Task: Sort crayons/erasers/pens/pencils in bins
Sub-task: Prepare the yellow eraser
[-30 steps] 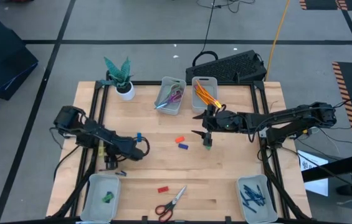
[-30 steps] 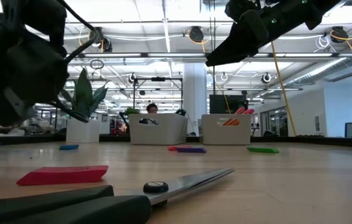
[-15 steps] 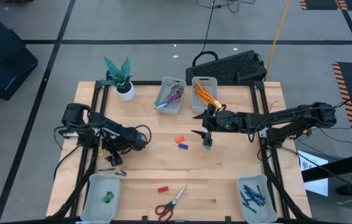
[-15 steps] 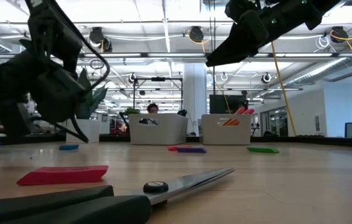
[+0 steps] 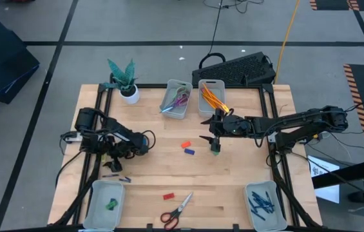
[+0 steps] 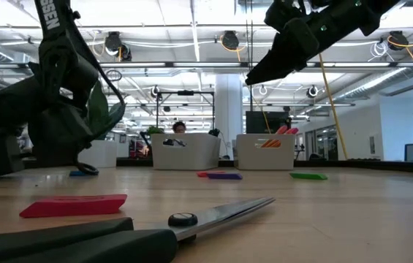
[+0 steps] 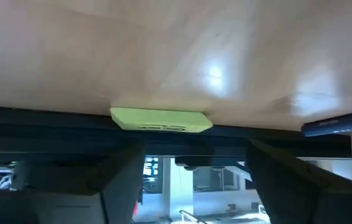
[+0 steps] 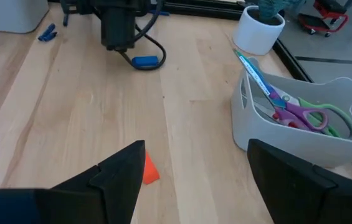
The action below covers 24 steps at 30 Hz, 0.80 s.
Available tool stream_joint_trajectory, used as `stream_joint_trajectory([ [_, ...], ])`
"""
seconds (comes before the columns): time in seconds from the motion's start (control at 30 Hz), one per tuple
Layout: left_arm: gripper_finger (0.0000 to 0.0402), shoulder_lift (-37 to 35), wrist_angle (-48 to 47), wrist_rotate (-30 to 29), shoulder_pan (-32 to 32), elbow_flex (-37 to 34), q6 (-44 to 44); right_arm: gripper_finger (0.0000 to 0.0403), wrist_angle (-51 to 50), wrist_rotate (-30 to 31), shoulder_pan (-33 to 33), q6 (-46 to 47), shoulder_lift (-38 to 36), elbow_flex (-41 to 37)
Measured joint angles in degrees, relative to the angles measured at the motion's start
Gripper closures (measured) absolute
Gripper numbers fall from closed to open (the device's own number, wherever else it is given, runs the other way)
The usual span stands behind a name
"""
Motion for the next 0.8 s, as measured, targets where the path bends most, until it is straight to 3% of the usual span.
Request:
stream_joint_trajectory([
  [0.23,0.0174,-0.48,0.57,-3.42,-1.15,-0.21,2.05,0.0126,-1.43,0.00,0.00,-0.07,0.02,0.00],
  [0.5,0.0283,-1.83,-1.71,-6.62,-3.22,3.43,1.19,0.0126,-2.59,0.00,0.00,-0.39,0.02,0.00],
  [0.63,0.0317,-6.75,-3.32,-7.87,-3.17,6.64,-1.96,0.0126,-2.14,0.00,0.00,-0.42,0.02,0.00],
  [0.8,0.0331,-15.97,-2.17,-13.27,-3.18,9.30,-9.79,0.0126,-1.68,0.02,0.00,-0.42,0.02,0.00],
])
